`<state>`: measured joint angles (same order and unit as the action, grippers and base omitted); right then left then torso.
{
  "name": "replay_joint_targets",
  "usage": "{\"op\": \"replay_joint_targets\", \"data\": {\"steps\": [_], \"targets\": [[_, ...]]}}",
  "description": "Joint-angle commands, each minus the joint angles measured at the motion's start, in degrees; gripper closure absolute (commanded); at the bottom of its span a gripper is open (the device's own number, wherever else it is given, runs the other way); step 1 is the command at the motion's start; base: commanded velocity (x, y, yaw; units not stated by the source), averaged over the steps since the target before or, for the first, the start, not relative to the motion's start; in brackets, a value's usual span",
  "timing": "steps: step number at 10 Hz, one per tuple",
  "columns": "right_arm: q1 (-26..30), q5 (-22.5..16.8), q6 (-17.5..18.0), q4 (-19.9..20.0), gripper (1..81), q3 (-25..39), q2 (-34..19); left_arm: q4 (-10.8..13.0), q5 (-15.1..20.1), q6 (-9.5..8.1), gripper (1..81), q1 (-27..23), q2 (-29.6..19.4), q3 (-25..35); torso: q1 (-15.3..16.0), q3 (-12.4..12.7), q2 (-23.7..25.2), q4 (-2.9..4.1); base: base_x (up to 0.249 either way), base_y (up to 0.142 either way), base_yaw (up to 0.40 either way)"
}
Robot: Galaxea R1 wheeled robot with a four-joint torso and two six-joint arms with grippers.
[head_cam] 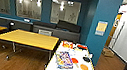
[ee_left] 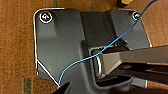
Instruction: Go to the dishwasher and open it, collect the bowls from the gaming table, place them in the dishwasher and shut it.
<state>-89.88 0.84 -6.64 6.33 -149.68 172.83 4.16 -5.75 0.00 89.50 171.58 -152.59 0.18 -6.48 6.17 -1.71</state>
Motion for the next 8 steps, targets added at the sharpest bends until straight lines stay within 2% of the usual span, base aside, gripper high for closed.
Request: {"op": "replay_joint_targets", "data": {"steps": [1,3,5,6,8], "targets": [[2.6,-3.1,-0.1,0.4,1.0,0.7,-0.2,0.0,2.6,0.09,1.0,-2.7,-0.4,0.4,0.0,0.0,0.0,0.0,0.135,0.0,0.0],[2.3,-3.0,-0.1,0.5,1.0,0.7,-0.4,0.1,2.6,0.09,1.0,-2.5,-0.4,0.4,0.0,0.0,0.0,0.0,0.126,0.0,0.0],[1.7,-1.1,-0.2,0.6,1.0,2.7,-1.8,0.1,2.7,0.0,1.0,-2.7,-0.5,0.4,0.1,0.0,0.0,0.0,0.0,0.0,0.0],[1.3,-0.2,0.1,0.6,1.0,5.0,-3.5,0.1,2.7,0.0,1.0,-2.4,-0.7,0.4,0.1,0.0,0.0,0.0,0.0,0.0,0.0],[0.4,2.6,0.4,0.6,1.0,14.7,-10.9,0.0,2.2,-0.09,1.0,-2.3,-1.5,0.9,0.0,0.0,0.0,0.0,0.0,0.0,0.0]]}}
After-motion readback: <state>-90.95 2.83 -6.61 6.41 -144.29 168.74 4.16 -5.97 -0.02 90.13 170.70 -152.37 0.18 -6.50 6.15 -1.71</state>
